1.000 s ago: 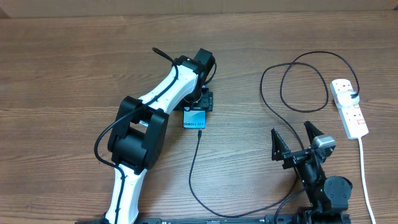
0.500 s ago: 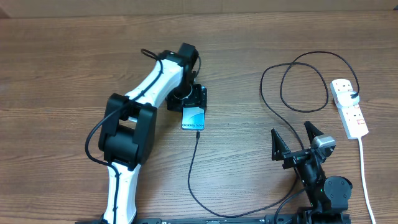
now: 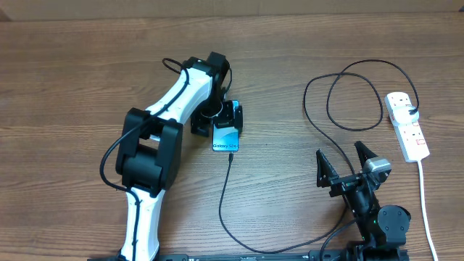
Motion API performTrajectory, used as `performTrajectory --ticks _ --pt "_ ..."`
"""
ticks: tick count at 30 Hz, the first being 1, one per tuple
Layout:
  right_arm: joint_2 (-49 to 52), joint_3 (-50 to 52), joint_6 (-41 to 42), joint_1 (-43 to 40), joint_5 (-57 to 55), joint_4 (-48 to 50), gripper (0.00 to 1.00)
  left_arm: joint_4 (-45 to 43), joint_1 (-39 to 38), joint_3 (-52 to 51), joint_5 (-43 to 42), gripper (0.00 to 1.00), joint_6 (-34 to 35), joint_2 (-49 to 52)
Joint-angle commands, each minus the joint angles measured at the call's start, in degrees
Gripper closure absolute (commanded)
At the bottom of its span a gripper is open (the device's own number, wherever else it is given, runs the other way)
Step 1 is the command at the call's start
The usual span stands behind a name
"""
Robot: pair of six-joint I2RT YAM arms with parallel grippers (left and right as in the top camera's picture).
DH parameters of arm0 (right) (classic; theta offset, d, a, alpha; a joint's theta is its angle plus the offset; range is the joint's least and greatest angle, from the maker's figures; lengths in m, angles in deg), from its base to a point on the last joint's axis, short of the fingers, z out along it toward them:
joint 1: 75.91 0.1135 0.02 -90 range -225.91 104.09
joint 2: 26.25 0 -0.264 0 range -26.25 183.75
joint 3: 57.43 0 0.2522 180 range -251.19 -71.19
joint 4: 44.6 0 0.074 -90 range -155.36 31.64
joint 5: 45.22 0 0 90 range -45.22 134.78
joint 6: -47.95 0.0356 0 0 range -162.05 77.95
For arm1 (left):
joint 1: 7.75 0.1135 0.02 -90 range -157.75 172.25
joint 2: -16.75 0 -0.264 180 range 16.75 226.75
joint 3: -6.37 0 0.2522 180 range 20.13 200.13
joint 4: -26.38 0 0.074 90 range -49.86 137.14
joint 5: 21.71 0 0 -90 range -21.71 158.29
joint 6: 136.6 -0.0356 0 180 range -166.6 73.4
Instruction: Plug charger to phone and switch on socket
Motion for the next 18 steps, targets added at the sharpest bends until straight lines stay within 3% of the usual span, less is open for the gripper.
performTrajectory --ticks 1,6,18 --pt "-0.5 0.6 -0.1 0.2 -0.6 0.3 0.00 2.9 -0.3 3.9 8.6 0.00 2.4 3.7" --pt "-0.5 0.6 -0.1 0.2 -0.6 0.3 0.00 5.5 -1.3 8.8 11.8 0.00 2.4 3.7" --pt "-0.5 0.6 -0.1 0.2 -0.6 0.3 0.00 3.5 -6.3 6.4 19.4 0.00 2.2 3.7"
